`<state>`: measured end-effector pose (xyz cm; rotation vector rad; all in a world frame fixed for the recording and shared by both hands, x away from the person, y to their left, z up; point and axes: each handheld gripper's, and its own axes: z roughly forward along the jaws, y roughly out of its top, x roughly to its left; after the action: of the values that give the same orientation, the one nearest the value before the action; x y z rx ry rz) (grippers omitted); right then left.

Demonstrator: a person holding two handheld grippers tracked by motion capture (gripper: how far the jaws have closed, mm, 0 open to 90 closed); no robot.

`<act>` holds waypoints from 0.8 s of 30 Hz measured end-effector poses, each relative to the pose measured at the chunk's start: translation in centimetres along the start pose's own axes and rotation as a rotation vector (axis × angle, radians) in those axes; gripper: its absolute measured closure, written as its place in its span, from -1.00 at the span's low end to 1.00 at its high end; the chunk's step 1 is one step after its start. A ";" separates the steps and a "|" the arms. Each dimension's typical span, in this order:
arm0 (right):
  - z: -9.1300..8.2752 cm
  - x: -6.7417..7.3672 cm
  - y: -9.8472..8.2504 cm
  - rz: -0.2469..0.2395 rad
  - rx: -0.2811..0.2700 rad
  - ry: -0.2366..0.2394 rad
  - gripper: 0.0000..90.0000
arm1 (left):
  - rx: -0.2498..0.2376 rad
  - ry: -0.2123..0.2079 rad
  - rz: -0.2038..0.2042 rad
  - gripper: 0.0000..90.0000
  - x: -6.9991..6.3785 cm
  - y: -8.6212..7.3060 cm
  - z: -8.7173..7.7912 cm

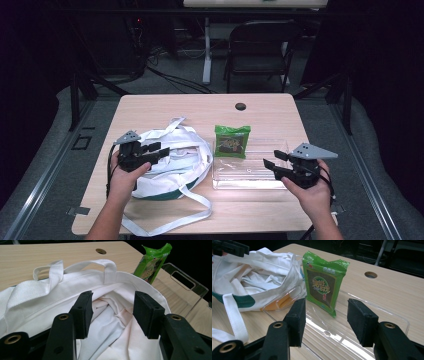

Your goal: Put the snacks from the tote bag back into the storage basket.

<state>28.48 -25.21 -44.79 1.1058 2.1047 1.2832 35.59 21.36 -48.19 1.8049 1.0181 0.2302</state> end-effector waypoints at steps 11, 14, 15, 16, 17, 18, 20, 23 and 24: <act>0.5 0.3 -1.8 0.009 0.006 -0.012 0.10 | 0.001 0.000 -0.002 0.10 0.0 0.0 -0.1; 0.6 0.4 -2.1 -0.004 -0.008 -0.007 0.10 | 0.002 -0.001 -0.001 0.10 0.0 -0.1 0.0; 0.6 0.4 -2.3 -0.009 -0.013 -0.005 0.10 | 0.004 -0.003 -0.001 0.11 0.0 -0.1 0.0; 0.7 0.5 -2.5 -0.009 -0.023 -0.003 0.10 | 0.006 -0.004 -0.002 0.11 0.0 -0.1 0.1; 0.9 0.6 -2.7 -0.006 -0.029 -0.003 0.10 | 0.007 -0.007 -0.001 0.11 0.0 -0.1 0.1; 1.0 0.6 -3.0 -0.007 -0.026 -0.004 0.11 | 0.009 -0.006 0.001 0.11 0.0 -0.1 0.1; 1.4 0.8 -3.4 -0.010 -0.025 -0.002 0.12 | 0.009 -0.006 0.002 0.11 0.0 -0.1 0.1; 1.9 1.0 -4.1 -0.016 -0.026 -0.008 0.13 | 0.010 -0.007 0.002 0.11 0.0 -0.1 0.1; 2.0 1.1 -4.2 -0.013 -0.036 -0.007 0.13 | 0.011 -0.005 0.003 0.11 0.0 -0.1 0.1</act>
<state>27.55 -24.33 -49.44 1.0789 2.0715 1.3042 35.56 21.31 -48.34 1.8159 1.0154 0.2220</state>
